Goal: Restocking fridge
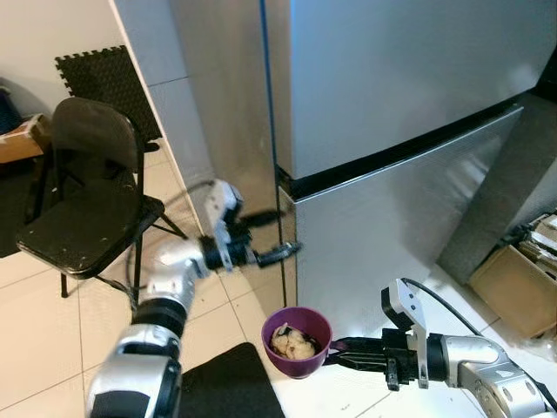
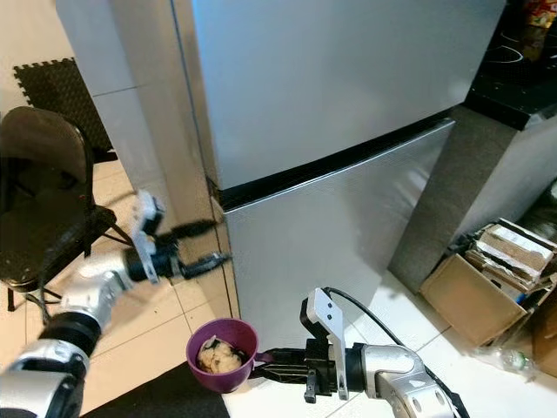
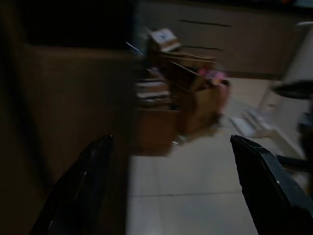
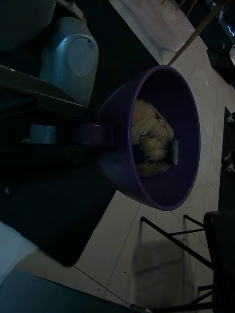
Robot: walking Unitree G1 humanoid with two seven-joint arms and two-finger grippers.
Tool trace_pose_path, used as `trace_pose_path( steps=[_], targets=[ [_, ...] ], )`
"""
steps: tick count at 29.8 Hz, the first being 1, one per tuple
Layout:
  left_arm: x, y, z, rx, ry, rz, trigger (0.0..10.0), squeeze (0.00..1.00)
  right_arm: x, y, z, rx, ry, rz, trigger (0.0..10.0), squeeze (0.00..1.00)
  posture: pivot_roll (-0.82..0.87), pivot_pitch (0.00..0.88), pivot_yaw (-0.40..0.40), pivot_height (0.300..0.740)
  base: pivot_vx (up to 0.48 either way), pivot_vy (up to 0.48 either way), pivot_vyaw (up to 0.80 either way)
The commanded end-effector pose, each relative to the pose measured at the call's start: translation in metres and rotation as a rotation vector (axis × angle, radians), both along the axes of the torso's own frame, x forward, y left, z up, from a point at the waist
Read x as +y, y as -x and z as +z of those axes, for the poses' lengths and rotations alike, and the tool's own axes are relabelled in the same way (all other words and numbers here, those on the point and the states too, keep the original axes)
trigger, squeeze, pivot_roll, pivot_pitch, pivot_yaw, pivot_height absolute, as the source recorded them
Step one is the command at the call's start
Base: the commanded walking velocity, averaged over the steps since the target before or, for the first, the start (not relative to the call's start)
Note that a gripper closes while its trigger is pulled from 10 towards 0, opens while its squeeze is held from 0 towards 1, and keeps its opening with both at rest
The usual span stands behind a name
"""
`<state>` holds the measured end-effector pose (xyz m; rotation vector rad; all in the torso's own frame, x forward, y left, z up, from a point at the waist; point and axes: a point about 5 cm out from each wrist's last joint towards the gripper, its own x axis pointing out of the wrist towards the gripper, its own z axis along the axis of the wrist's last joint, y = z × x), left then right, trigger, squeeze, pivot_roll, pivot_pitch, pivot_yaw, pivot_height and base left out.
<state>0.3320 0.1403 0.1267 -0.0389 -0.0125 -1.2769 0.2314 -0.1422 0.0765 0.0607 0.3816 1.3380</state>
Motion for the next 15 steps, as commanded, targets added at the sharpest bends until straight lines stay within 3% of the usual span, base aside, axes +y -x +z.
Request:
trace_pose_path(
  steps=[1,9,13,15],
  targets=[
    [-0.019,0.002,0.003,-0.026,-0.005,-0.074,10.0,0.00,-0.001,-0.002,0.003,-0.028,0.000,-0.004,10.0,0.00,-0.06,0.000,0.032,0.740,0.000,0.000,0.00],
    [-0.024,-0.001,0.005,-0.053,-0.010,-0.038,10.0,0.00,-0.001,-0.001,0.002,-0.027,0.000,-0.007,10.0,0.00,-0.07,0.000,0.037,0.740,0.000,0.000,0.00],
    [-0.014,-0.006,0.009,-0.062,-0.021,0.042,10.0,0.00,-0.001,0.000,0.002,-0.025,-0.001,-0.009,10.0,0.00,-0.07,0.000,0.042,0.740,0.000,0.000,0.00],
    [-0.005,-0.004,0.004,-0.046,-0.078,0.034,10.0,0.00,-0.001,0.001,0.001,-0.022,0.001,-0.010,10.0,0.00,-0.07,0.000,0.043,0.740,0.000,0.000,0.00]
  ],
)
